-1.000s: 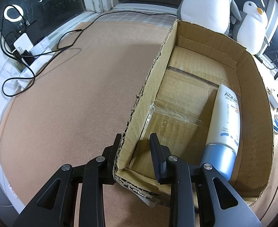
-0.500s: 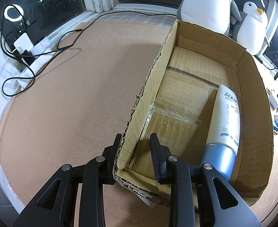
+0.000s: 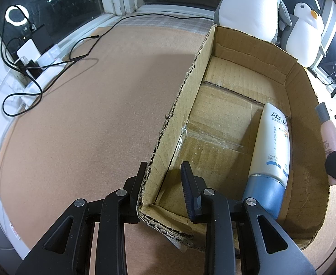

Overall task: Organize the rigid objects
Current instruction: 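Lower the pink bottle into the box beside the tube and release, then move the right gripper over the white USB cable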

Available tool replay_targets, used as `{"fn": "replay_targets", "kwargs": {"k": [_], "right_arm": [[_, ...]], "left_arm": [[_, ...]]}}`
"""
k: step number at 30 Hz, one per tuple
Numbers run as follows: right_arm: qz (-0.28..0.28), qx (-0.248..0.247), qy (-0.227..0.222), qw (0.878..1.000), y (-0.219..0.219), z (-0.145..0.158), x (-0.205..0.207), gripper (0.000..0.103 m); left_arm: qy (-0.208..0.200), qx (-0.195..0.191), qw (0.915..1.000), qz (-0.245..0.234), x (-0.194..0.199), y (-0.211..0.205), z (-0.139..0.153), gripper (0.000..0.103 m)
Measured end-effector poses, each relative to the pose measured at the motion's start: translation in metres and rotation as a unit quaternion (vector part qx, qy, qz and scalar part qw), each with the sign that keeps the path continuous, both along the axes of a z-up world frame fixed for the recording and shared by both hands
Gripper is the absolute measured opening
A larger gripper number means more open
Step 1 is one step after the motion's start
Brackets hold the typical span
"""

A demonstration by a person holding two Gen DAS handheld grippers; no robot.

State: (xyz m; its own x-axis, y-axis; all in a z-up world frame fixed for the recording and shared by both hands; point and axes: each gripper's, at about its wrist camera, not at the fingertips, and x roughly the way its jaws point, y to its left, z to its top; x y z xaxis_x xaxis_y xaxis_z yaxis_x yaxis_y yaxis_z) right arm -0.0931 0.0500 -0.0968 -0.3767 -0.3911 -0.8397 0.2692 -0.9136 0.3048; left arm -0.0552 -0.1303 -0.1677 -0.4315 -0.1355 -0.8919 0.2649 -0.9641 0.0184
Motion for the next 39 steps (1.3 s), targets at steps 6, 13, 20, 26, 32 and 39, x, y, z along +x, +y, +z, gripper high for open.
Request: {"fn": "replay_targets", "kwargs": {"k": [6,13,20,26,32,39], "right_arm": [[0.006,-0.005,-0.005,1.000,-0.008,-0.004,-0.001,0.018],[0.012,0.012,0.027,0.999,-0.013,0.005,0.005,0.058],[0.002,0.014,0.028,1.000,-0.008,0.007,0.003,0.058],[-0.020,0.008,0.026,0.999,0.009,0.009,0.003,0.058],[-0.069,-0.001,0.020,0.997,0.047,0.010,-0.001,0.058],[-0.132,0.001,0.002,0.991,0.104,0.000,-0.012,0.058]], "left_arm": [[0.000,0.000,1.0000,-0.001,0.000,0.001,0.000,0.027],[0.000,-0.001,1.0000,-0.001,0.001,0.000,0.000,0.027],[0.000,-0.001,1.0000,-0.001,0.001,0.000,0.000,0.027],[0.000,-0.001,1.0000,-0.001,0.001,0.000,0.000,0.027],[0.000,-0.001,1.0000,0.000,0.001,0.000,0.000,0.027],[0.000,-0.001,1.0000,0.000,0.001,0.000,0.000,0.027]]}}
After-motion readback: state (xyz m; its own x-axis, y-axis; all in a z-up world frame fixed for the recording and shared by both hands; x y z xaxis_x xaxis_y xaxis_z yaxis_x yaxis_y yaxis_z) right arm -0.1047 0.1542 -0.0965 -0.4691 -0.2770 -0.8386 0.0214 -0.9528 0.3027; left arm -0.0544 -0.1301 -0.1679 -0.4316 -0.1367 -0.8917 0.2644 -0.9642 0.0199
